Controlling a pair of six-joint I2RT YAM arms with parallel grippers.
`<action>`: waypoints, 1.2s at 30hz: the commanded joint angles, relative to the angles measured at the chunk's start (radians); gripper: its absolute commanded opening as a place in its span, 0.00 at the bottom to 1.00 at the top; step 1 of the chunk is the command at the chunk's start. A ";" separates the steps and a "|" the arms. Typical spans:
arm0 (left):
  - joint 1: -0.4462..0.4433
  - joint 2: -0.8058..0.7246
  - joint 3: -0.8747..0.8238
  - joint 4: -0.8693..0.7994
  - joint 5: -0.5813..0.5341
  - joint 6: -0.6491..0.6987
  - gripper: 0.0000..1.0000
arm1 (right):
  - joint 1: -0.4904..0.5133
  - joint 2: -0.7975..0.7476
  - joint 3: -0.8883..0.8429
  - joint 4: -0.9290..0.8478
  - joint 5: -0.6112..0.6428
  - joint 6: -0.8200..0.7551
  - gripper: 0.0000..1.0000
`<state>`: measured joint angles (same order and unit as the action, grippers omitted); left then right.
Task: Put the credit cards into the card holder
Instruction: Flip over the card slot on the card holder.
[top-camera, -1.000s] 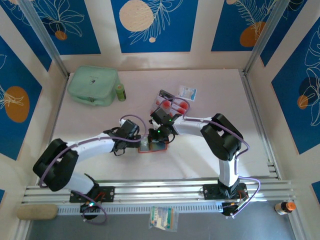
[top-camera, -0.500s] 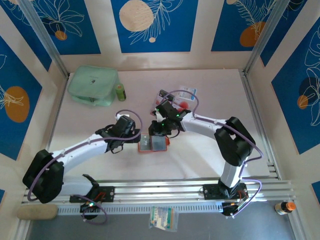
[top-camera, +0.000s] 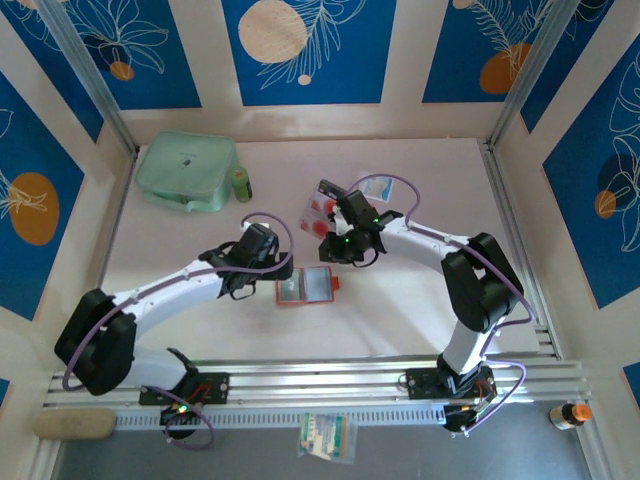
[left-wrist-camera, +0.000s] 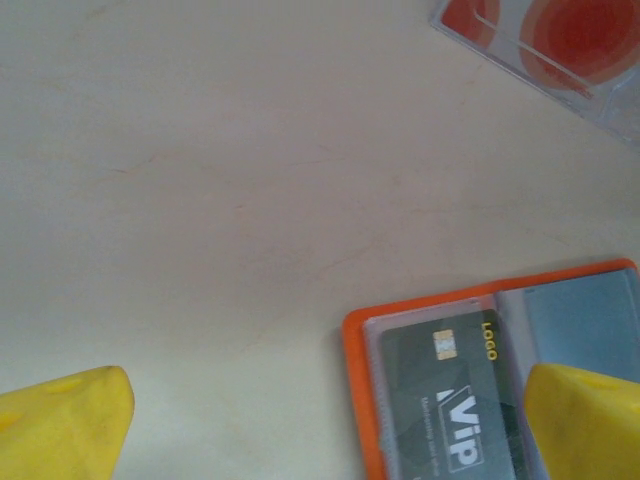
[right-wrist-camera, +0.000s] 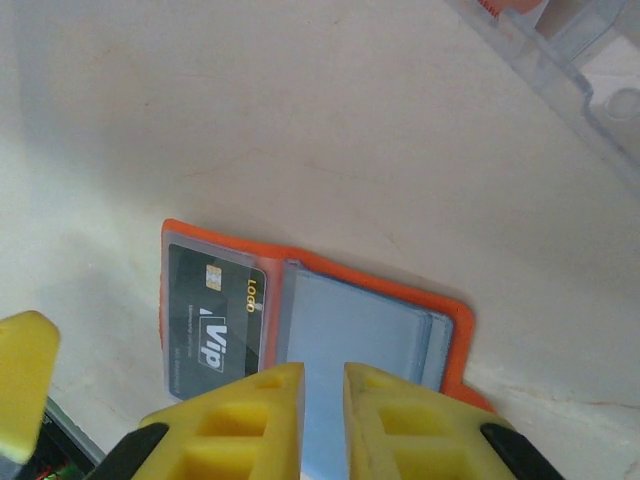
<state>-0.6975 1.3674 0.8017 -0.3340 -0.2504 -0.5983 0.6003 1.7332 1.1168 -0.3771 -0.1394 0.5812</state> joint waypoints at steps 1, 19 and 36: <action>-0.036 0.038 0.040 0.014 0.019 -0.027 1.00 | -0.003 0.025 -0.011 -0.019 -0.041 -0.029 0.15; -0.112 0.145 0.056 0.024 -0.003 -0.032 1.00 | 0.012 0.130 -0.017 0.011 -0.065 -0.027 0.09; -0.125 0.191 0.050 0.050 -0.001 -0.015 1.00 | 0.055 0.181 -0.038 0.080 -0.100 0.041 0.06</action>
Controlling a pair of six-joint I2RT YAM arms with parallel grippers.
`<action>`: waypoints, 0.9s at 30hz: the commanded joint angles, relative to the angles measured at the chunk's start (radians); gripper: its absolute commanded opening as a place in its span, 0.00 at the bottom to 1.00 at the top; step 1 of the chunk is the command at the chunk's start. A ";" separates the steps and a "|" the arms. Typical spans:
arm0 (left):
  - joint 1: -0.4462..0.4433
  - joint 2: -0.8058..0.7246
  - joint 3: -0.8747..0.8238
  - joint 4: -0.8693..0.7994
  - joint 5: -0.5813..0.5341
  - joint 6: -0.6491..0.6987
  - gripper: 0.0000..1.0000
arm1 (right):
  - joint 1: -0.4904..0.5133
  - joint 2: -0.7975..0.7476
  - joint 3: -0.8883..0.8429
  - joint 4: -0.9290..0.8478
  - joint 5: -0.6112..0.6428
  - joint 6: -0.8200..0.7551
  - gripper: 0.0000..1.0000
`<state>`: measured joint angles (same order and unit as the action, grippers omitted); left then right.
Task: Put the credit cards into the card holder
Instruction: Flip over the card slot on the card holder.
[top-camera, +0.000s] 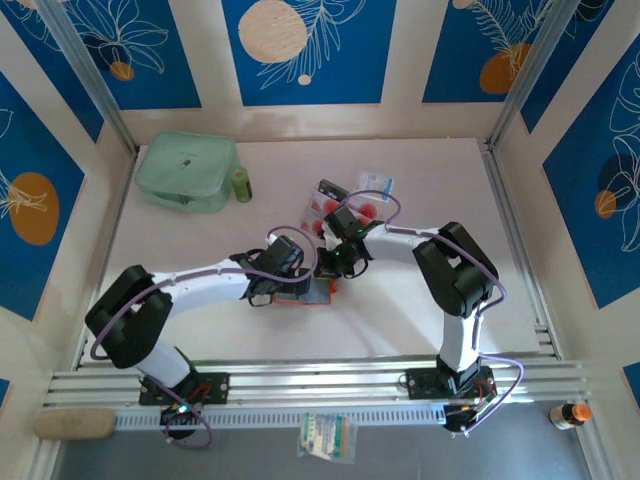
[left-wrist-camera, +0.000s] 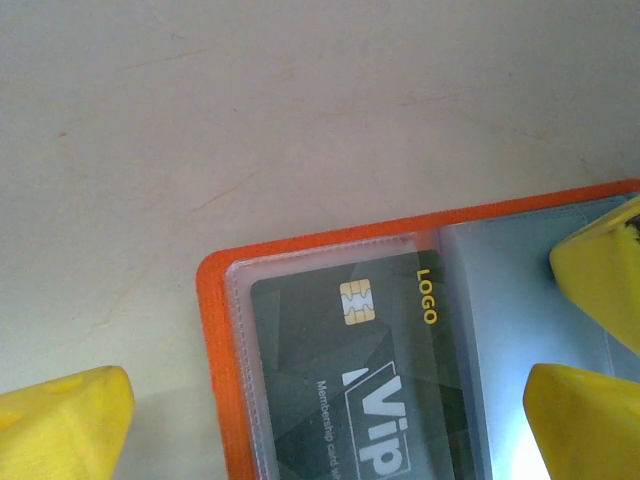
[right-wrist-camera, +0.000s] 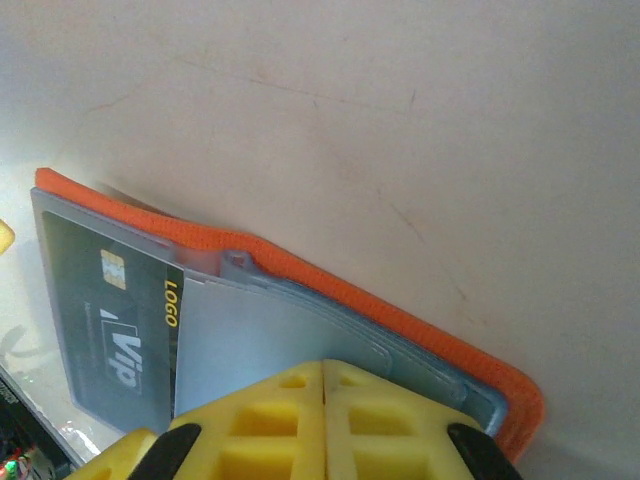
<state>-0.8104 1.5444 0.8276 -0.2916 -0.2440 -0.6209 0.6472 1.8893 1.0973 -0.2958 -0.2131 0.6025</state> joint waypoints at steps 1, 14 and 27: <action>-0.013 0.017 0.022 0.007 -0.009 0.008 1.00 | 0.008 0.024 -0.017 -0.002 -0.027 0.020 0.06; -0.014 0.032 -0.035 0.025 -0.022 -0.005 0.98 | -0.001 -0.006 -0.010 -0.012 -0.023 0.026 0.06; -0.013 0.028 -0.079 0.073 -0.004 -0.021 0.91 | -0.008 -0.115 -0.095 0.024 0.009 0.089 0.19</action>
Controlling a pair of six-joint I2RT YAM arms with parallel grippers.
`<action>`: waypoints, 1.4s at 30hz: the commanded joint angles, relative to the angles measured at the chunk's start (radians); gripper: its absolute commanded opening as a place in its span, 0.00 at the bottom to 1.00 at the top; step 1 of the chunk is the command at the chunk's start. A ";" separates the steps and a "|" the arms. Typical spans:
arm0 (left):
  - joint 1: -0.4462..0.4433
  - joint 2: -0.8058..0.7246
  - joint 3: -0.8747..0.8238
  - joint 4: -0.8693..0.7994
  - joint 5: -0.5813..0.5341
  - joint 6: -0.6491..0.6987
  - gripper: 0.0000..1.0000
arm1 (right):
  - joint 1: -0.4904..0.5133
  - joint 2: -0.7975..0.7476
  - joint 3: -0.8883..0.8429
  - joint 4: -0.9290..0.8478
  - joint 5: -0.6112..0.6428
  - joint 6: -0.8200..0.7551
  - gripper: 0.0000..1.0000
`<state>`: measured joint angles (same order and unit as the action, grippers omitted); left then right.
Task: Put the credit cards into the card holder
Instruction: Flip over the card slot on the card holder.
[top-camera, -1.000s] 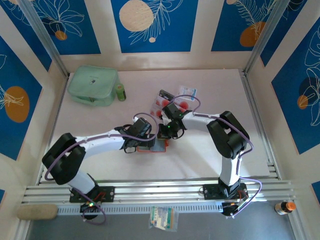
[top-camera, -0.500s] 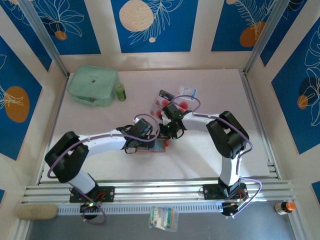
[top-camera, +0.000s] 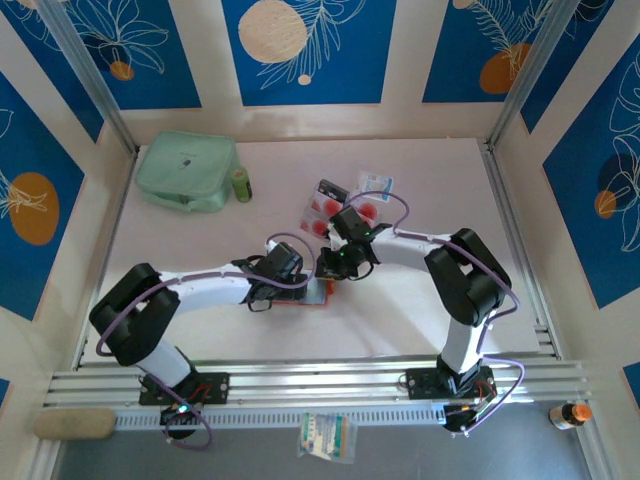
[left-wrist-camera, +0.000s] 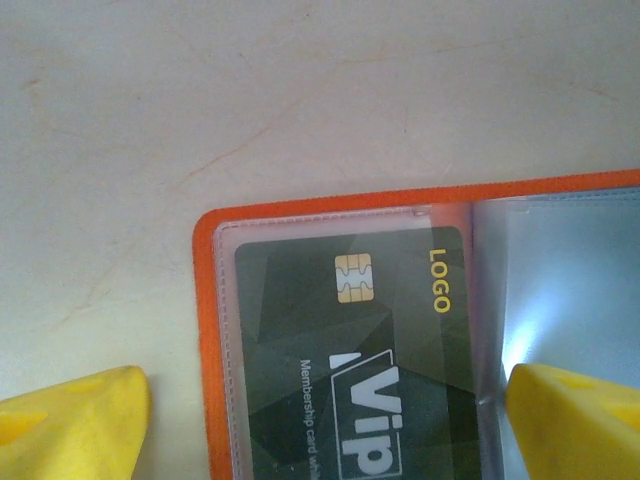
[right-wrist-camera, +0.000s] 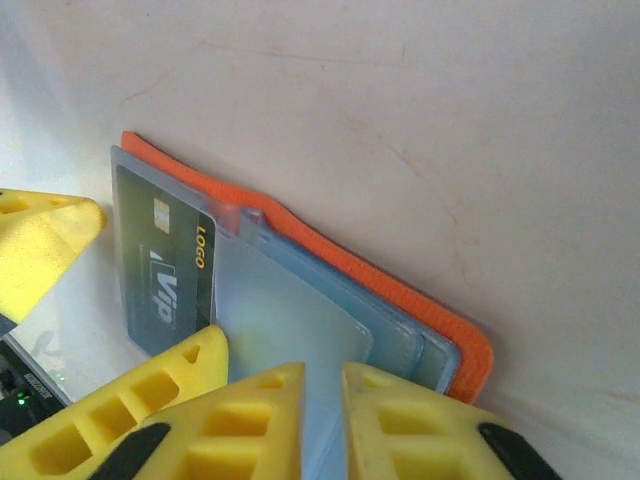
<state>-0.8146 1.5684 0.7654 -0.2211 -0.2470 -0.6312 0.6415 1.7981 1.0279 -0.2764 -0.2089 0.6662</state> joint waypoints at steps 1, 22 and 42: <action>-0.009 0.002 -0.018 0.003 -0.001 -0.010 0.91 | -0.002 -0.021 -0.029 0.008 0.006 0.031 0.21; -0.009 -0.020 -0.031 0.006 -0.006 -0.010 0.90 | -0.025 0.041 -0.020 0.079 -0.102 0.059 0.24; 0.013 -0.244 -0.017 -0.070 -0.086 0.030 0.94 | 0.033 -0.035 0.069 0.021 -0.120 0.098 0.43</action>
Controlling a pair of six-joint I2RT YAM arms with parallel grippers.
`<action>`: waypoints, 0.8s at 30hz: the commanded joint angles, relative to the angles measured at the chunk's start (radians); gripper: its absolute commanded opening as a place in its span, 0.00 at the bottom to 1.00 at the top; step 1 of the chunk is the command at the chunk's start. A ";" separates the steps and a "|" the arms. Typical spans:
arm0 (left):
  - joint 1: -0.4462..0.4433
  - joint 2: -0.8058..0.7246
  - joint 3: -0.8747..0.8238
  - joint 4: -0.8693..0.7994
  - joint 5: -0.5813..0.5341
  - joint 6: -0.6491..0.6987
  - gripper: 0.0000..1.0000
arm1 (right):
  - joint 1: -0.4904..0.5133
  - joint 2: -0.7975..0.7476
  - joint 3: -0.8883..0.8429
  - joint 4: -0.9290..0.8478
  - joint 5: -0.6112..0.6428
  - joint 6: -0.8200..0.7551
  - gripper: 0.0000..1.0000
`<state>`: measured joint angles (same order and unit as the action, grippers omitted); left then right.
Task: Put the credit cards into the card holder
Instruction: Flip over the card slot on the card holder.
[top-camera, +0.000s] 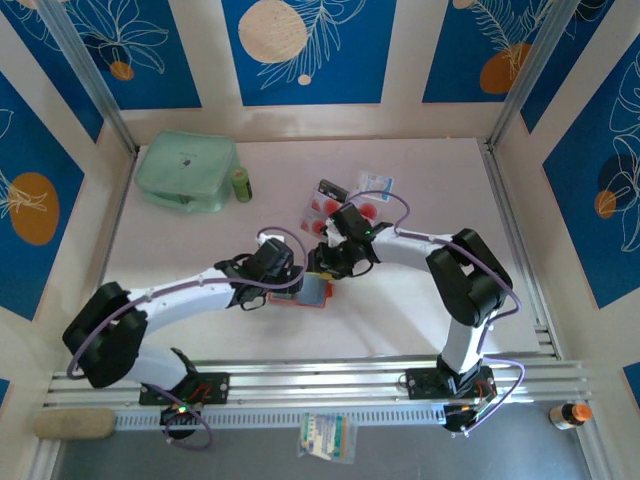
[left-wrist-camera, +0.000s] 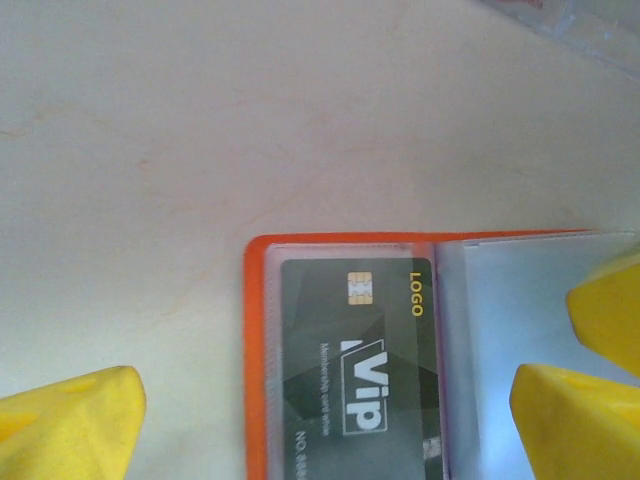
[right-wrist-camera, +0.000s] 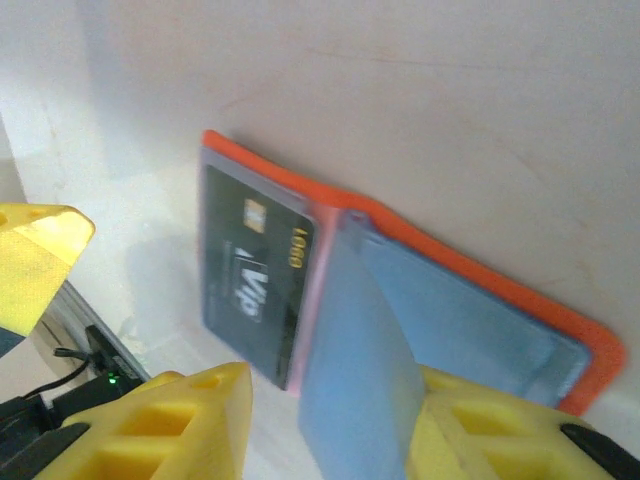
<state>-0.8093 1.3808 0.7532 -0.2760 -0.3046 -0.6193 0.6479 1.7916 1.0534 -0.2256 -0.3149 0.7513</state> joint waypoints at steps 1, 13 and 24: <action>0.013 -0.074 -0.011 -0.020 -0.032 0.022 0.94 | 0.031 -0.025 0.052 -0.031 -0.011 0.018 0.44; 0.089 -0.255 -0.090 -0.048 -0.019 0.055 0.96 | 0.083 0.131 0.220 -0.055 0.010 0.056 0.47; 0.127 -0.271 -0.131 -0.033 0.015 0.059 0.95 | 0.093 0.236 0.312 -0.052 0.001 0.072 0.47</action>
<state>-0.6949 1.1091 0.6380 -0.3077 -0.3111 -0.5739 0.7334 2.0129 1.3350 -0.2562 -0.2996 0.8127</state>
